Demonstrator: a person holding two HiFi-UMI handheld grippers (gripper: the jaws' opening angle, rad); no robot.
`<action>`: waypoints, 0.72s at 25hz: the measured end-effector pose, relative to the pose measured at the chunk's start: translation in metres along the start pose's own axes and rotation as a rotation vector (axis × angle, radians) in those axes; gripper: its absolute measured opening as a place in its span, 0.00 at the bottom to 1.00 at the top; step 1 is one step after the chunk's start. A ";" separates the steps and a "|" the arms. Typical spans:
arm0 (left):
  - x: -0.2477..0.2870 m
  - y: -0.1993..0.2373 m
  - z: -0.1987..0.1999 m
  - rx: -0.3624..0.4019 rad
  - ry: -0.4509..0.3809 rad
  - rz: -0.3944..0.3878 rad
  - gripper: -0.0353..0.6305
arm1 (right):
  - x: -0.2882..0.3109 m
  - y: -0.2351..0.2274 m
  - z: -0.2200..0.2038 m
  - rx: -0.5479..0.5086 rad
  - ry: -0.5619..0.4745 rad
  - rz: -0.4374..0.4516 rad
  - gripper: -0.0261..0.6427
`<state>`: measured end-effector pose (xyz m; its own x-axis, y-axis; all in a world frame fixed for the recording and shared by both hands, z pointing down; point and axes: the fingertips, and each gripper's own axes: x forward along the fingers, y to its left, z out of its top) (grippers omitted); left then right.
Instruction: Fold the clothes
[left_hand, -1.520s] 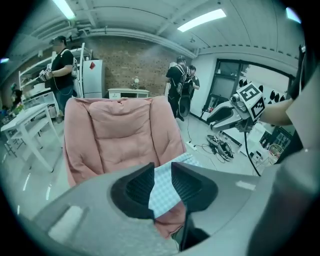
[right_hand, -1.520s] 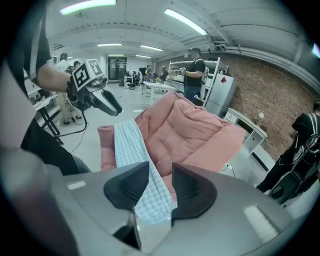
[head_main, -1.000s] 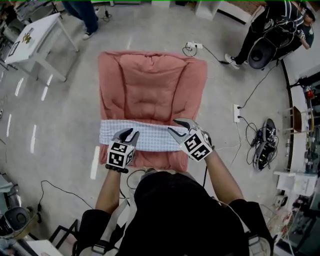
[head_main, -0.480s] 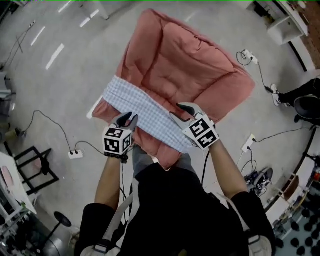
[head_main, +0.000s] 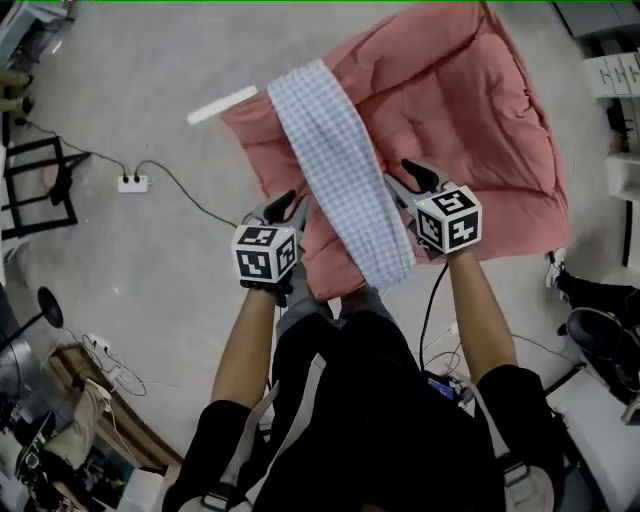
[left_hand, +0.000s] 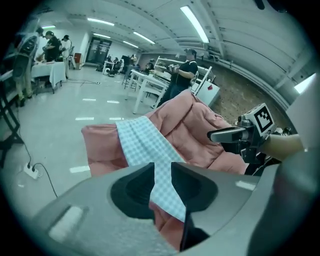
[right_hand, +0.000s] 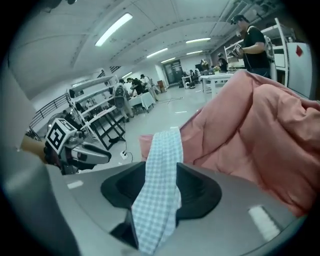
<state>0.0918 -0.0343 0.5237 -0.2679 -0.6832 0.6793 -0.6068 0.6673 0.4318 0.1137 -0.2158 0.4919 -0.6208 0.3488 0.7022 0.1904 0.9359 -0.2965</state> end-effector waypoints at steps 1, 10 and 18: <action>0.005 0.005 -0.005 -0.033 -0.006 0.004 0.22 | 0.011 -0.002 0.000 -0.028 0.025 -0.008 0.34; 0.061 0.065 -0.045 -0.285 -0.032 -0.035 0.38 | 0.116 -0.021 -0.023 -0.191 0.258 0.011 0.49; 0.119 0.097 -0.075 -0.398 -0.086 -0.086 0.46 | 0.169 -0.037 -0.057 -0.011 0.294 0.104 0.53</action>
<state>0.0571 -0.0282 0.6909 -0.3007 -0.7526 0.5858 -0.2974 0.6576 0.6922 0.0454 -0.1886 0.6584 -0.3508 0.4407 0.8263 0.2503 0.8944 -0.3708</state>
